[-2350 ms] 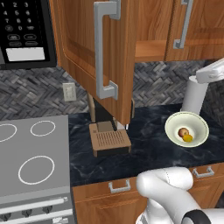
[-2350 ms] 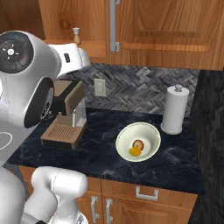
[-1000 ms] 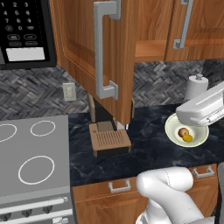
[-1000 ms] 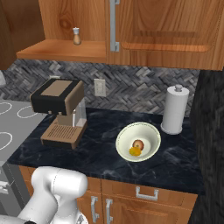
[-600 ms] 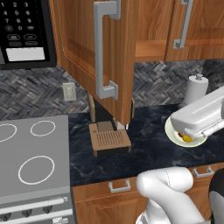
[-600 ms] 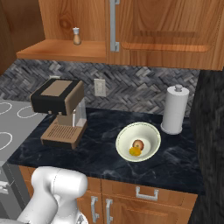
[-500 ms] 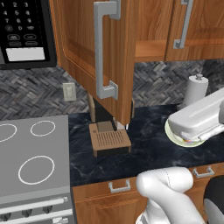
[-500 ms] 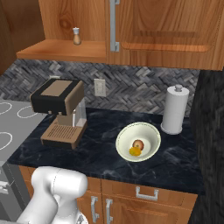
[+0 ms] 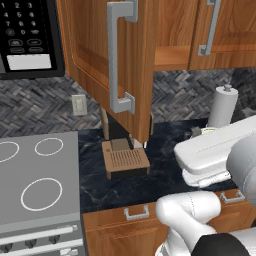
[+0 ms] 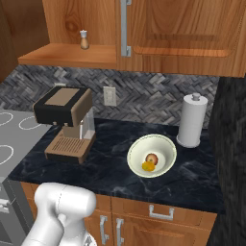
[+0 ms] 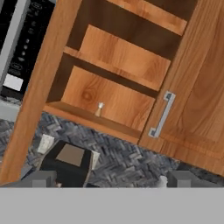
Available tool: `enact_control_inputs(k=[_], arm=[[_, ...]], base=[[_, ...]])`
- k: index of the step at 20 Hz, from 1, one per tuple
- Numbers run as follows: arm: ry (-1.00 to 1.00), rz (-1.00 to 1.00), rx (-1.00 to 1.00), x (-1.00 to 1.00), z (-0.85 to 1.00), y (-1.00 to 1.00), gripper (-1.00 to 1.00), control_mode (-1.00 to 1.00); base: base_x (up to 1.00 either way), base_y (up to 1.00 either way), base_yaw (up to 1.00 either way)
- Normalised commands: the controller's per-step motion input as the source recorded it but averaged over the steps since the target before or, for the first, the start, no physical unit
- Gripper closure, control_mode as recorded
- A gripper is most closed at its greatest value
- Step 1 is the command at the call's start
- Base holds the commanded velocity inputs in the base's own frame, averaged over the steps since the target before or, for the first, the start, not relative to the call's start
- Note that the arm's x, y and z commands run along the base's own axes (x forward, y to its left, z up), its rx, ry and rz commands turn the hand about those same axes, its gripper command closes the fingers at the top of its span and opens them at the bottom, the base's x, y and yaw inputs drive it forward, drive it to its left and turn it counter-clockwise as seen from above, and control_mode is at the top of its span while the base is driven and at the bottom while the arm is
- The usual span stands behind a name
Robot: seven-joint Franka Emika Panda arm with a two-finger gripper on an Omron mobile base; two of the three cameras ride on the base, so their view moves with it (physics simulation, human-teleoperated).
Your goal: Open the cabinet. Pick the apple and mango from the cabinet and place them into the bowl. Then close the cabinet.
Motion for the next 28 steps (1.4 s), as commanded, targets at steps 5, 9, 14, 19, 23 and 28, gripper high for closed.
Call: enact_control_inputs(k=[5,9,14,19,23,28], arm=[[-0.19,-0.17,0.00,-0.20,0.00,0.15,-1.00,-1.00],[-0.08,-0.19,0.00,-0.01,0.00,0.20,-1.00,-1.00],[-0.09,-0.18,0.00,0.00,0.00,0.35,-1.00,-1.00],[-0.09,-0.18,0.00,0.00,-0.04,0.42,-1.00,-1.00],[-0.03,-0.20,0.00,0.03,-0.14,0.43,-1.00,-1.00],[-0.04,-0.20,0.00,0.14,-0.19,0.47,-1.00,-1.00]], base=[[0.00,0.00,0.00],[0.00,0.00,0.00],[0.00,0.00,0.00],[0.00,0.00,0.00],[0.00,0.00,0.00],[0.00,0.00,0.00]])
